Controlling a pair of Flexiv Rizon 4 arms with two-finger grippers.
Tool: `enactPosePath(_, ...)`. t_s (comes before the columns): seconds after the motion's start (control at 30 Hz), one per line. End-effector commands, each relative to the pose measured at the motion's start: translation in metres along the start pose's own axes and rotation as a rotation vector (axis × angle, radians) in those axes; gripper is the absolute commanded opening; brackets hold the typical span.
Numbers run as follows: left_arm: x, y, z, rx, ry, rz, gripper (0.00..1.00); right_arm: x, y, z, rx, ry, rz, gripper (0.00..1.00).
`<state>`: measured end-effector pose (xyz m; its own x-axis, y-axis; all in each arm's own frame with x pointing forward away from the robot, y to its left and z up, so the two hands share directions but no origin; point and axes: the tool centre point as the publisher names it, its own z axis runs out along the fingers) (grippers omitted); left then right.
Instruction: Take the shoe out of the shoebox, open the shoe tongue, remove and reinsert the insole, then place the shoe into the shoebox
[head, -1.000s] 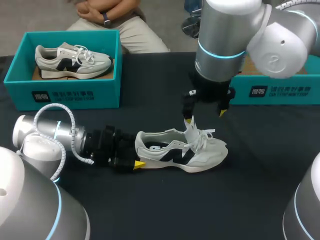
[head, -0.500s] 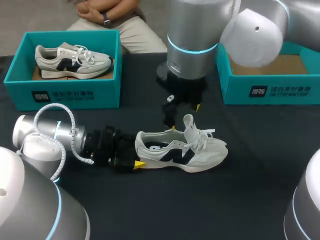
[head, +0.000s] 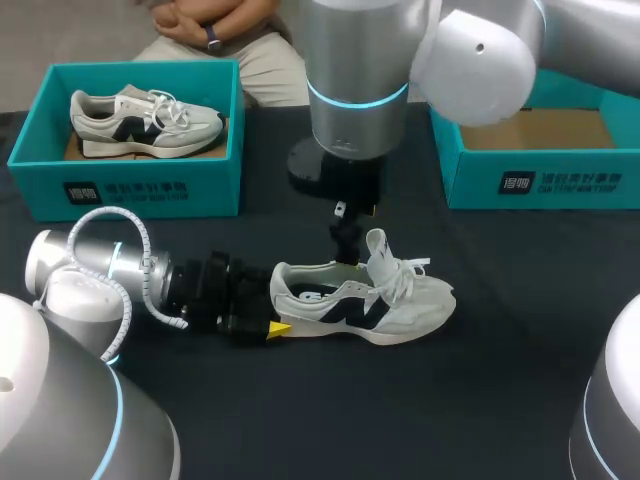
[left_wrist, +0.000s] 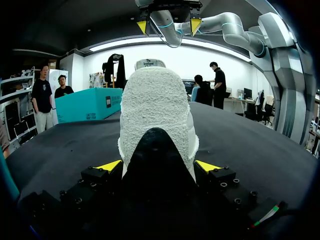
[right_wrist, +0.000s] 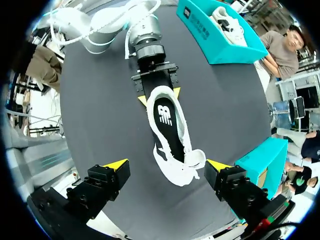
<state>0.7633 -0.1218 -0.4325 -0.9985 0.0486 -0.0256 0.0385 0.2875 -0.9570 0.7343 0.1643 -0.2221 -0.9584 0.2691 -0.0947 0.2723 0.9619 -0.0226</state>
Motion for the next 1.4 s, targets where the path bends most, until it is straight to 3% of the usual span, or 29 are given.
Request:
enactPosePath(0.03, 0.000, 0.005, 0.002, -0.001, -0.001, 0.000, 0.00, 0.003, 0.004, 0.001, -0.007, -0.002, -0.158, 1.00)
enactPosePath(0.3, 0.000, 0.005, 0.002, -0.001, -0.001, 0.000, 0.00, 0.018, 0.012, 0.009, -0.103, 0.068, -0.144, 1.00)
enactPosePath(0.8, 0.000, 0.005, 0.002, -0.001, -0.001, 0.000, 0.00, 0.019, 0.014, 0.010, -0.103, 0.098, -0.152, 1.00)
enactPosePath(0.83, 0.000, 0.005, 0.002, -0.001, -0.001, 0.000, 0.00, 0.019, 0.014, 0.010, -0.103, 0.098, -0.152, 0.87)
enactPosePath(0.87, 0.000, 0.005, 0.002, -0.001, -0.001, 0.000, 0.00, 0.019, 0.014, 0.010, -0.103, 0.098, -0.152, 0.50)
enactPosePath(0.93, 0.000, 0.005, 0.002, -0.001, -0.001, 0.000, 0.00, 0.018, 0.014, 0.010, -0.101, 0.099, -0.160, 0.00)
enactPosePath(1.4, 0.000, 0.005, 0.002, -0.001, -0.001, 0.000, 0.00, 0.010, 0.048, 0.041, -0.074, 0.123, -0.237, 0.00)
